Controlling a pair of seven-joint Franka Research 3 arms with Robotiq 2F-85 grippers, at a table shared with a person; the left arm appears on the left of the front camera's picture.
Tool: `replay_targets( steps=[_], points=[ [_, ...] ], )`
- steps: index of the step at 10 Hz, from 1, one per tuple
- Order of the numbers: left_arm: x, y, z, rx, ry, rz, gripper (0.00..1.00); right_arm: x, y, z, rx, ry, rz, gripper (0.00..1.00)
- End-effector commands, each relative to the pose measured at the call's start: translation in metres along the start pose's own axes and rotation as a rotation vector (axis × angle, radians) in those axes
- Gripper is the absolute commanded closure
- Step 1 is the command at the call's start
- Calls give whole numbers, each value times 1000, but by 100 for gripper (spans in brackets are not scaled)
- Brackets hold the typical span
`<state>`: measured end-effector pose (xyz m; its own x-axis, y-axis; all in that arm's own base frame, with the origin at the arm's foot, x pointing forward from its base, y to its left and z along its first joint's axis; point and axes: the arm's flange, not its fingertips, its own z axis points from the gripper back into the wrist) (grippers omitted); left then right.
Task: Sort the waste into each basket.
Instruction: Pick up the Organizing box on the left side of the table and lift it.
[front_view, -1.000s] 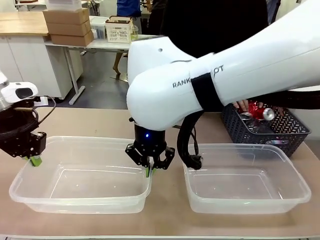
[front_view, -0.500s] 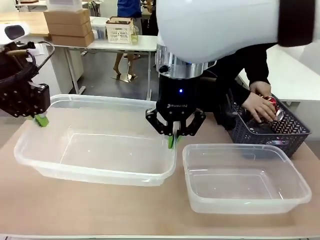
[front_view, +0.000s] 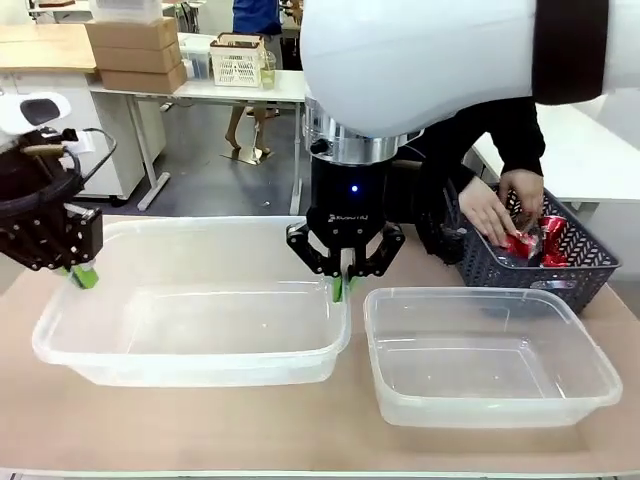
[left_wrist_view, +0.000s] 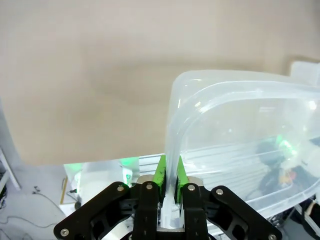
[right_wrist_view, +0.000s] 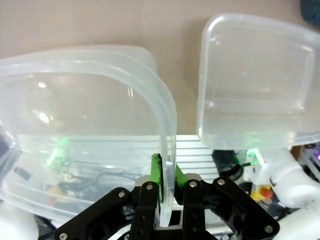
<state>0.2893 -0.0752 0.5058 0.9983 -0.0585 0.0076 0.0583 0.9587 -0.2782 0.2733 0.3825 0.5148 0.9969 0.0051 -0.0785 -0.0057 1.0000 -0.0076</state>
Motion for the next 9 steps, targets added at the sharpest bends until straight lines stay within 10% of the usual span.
replay_targets(
  steps=[1,6,9],
  points=[
    [16,-42,9,-144,-45,118,93,21,-24,2,21,10,76,94],
    [62,-168,-57,-76,47,224,93,23,-136,-18,-4,116,-18,94],
    [71,-205,-77,-124,-94,217,93,32,-159,-36,74,117,-74,94]
  ],
)
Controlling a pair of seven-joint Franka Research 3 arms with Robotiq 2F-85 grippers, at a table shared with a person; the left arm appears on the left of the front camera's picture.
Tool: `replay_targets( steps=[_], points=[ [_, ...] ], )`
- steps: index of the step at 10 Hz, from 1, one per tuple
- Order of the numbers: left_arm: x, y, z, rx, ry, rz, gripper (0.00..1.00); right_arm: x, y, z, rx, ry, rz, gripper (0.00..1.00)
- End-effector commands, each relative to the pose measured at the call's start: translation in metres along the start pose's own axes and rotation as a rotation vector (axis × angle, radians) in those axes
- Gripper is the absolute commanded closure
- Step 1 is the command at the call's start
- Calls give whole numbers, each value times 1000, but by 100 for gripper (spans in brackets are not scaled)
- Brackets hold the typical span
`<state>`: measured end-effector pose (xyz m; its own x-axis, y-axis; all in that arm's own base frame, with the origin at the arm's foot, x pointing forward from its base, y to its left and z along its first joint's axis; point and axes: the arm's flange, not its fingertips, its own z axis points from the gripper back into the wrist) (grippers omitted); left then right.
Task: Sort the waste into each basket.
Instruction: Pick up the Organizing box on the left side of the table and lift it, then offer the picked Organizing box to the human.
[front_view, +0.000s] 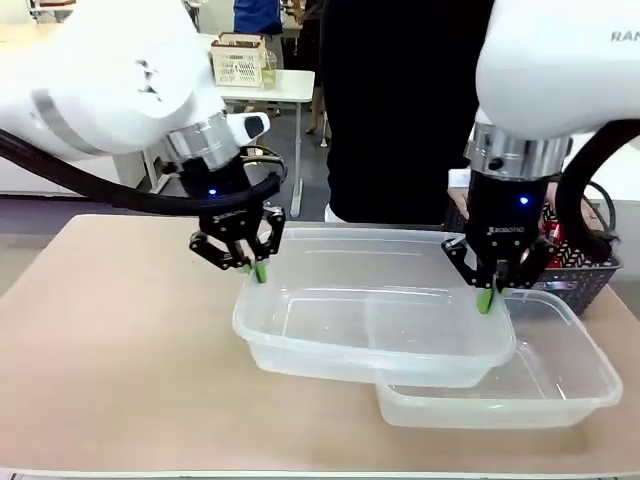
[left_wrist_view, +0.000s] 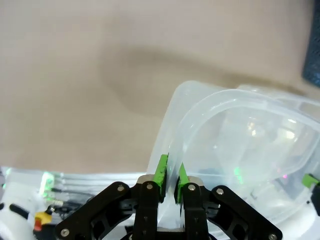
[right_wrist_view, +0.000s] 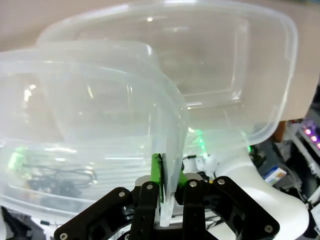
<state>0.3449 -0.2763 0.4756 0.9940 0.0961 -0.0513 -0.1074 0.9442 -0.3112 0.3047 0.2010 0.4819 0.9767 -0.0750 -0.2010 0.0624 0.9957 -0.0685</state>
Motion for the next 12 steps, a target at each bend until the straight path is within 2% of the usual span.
replay_targets(
  steps=[1,12],
  points=[
    [-8,8,3,17,35,4,93,-4,9,4,-15,-1,25,94],
    [-8,8,3,17,35,4,93,-4,9,4,-15,-1,25,94]
  ],
)
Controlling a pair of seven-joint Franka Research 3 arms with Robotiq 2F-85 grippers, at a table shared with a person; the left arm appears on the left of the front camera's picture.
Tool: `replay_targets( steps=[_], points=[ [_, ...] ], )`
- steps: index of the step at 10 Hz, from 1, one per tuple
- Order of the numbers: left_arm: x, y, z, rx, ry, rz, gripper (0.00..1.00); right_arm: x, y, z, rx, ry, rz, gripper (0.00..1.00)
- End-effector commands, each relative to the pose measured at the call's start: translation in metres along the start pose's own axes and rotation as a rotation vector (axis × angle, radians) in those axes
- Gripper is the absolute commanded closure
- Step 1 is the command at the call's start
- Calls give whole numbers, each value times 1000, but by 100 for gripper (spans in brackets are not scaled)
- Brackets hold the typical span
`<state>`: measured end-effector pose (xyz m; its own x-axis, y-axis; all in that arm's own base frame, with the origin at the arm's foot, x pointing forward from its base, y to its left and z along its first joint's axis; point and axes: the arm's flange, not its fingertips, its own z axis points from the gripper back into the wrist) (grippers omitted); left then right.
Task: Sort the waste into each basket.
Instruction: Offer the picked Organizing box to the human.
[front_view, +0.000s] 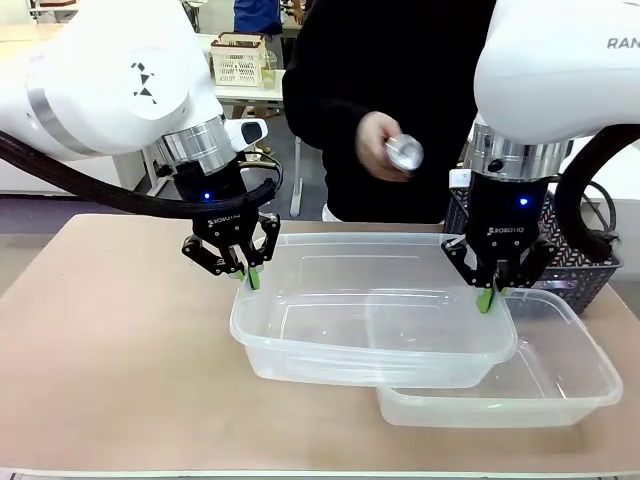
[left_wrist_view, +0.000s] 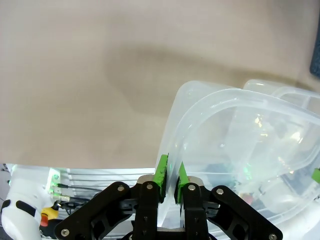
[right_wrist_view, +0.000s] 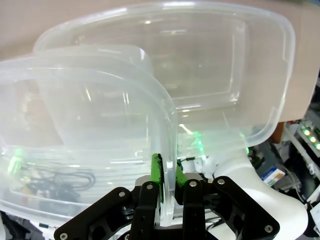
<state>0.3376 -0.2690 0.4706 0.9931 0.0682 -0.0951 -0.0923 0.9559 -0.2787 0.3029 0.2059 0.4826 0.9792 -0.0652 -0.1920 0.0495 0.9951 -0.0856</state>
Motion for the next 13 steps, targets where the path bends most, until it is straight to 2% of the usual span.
replay_targets(
  steps=[1,13],
  points=[
    [-2,-1,5,-19,-15,17,93,-1,5,4,5,9,15,94],
    [-2,-1,5,-19,-15,17,93,-1,5,4,5,9,15,94]
  ],
)
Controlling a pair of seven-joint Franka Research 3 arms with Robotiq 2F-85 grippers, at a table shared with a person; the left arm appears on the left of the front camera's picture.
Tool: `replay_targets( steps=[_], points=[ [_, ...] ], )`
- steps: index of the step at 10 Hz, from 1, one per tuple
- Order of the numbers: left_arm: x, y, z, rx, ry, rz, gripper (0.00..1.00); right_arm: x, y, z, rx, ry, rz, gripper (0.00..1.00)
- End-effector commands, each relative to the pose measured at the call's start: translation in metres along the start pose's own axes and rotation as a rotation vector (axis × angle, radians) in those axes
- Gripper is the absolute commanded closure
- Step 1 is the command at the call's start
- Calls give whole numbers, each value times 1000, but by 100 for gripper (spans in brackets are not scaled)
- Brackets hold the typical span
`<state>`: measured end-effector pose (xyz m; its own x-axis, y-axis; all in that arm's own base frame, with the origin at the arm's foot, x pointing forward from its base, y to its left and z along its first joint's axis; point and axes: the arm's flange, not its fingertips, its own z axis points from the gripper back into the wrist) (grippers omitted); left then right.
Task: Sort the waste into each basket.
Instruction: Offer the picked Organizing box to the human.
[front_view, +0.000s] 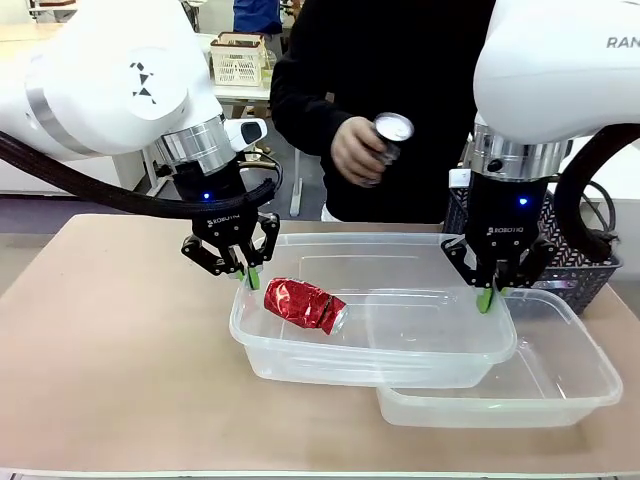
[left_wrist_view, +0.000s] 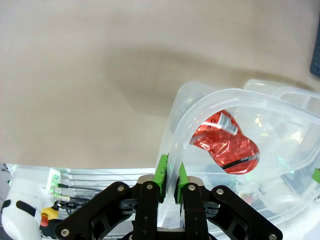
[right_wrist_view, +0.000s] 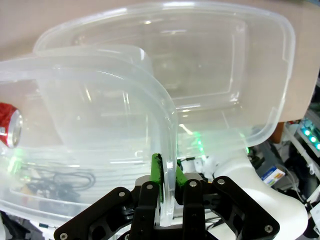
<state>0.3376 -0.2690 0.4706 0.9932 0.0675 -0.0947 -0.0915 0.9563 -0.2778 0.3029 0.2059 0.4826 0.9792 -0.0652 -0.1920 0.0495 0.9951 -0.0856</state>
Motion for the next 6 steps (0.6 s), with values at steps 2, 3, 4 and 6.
replay_targets(
  steps=[2,3,4,6],
  points=[
    [-2,-1,5,-20,-15,18,93,-1,5,4,5,9,15,94],
    [-2,-1,5,-20,-15,18,93,-1,5,4,5,9,15,94],
    [-2,-1,5,-20,-15,18,93,-1,5,4,5,9,15,94],
    [-2,-1,5,-20,-15,18,93,-1,5,4,5,9,15,94]
  ],
)
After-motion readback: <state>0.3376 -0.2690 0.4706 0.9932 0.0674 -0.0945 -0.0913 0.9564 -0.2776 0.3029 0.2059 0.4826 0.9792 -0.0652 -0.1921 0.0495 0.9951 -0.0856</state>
